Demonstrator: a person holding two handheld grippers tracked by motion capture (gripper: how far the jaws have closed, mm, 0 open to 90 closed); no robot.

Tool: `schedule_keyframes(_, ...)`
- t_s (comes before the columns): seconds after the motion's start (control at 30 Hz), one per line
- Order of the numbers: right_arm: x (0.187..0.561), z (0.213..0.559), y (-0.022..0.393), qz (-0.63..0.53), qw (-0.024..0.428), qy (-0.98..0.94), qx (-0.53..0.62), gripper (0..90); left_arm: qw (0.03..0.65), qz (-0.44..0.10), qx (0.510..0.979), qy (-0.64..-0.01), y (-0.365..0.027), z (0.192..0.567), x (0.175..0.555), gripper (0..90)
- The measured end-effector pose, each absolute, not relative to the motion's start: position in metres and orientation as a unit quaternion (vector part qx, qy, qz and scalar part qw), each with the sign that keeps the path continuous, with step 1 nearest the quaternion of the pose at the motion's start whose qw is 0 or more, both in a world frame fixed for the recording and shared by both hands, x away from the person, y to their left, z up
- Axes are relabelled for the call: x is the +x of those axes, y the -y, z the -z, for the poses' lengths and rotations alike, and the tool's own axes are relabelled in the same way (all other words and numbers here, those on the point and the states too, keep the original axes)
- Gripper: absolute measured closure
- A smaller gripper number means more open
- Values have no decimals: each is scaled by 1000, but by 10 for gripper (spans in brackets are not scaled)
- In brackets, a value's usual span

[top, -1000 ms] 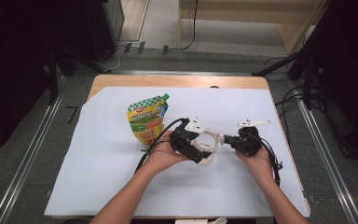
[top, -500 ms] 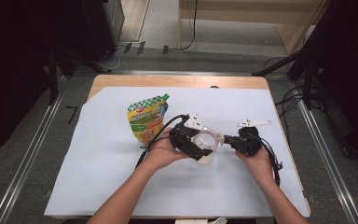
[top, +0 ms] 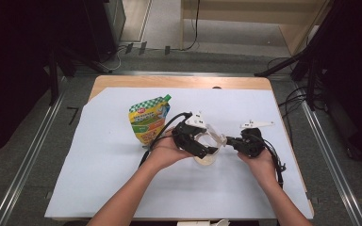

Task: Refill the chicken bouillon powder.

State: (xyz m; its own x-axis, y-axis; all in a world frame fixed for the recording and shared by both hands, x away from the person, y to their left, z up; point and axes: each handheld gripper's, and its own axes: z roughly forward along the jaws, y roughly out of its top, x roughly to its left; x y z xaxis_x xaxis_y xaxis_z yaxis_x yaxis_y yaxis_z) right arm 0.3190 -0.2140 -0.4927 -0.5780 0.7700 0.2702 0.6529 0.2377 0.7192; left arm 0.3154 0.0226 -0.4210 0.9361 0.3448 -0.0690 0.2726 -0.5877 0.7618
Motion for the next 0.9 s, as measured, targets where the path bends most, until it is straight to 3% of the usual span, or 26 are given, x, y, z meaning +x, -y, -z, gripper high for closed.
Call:
schedule_keyframes(0.13, 319, 493, 214, -419, 70, -783, 454, 900, 426, -39, 888, -171, -20, 417, 314, 276)
schedule_keyframes(0.43, 318, 493, 214, -418, 71, -785, 451, 900, 435, -5, 887, -157, -11, 407, 307, 675)
schedule_keyframes(0.63, 318, 493, 214, -418, 70, -786, 451, 900, 428, 6, 891, -148, -5, 403, 307, 801)
schedule_keyframes(0.9, 318, 493, 214, -419, 69, -785, 452, 900, 424, 14, 894, -142, 6, 400, 311, 873)
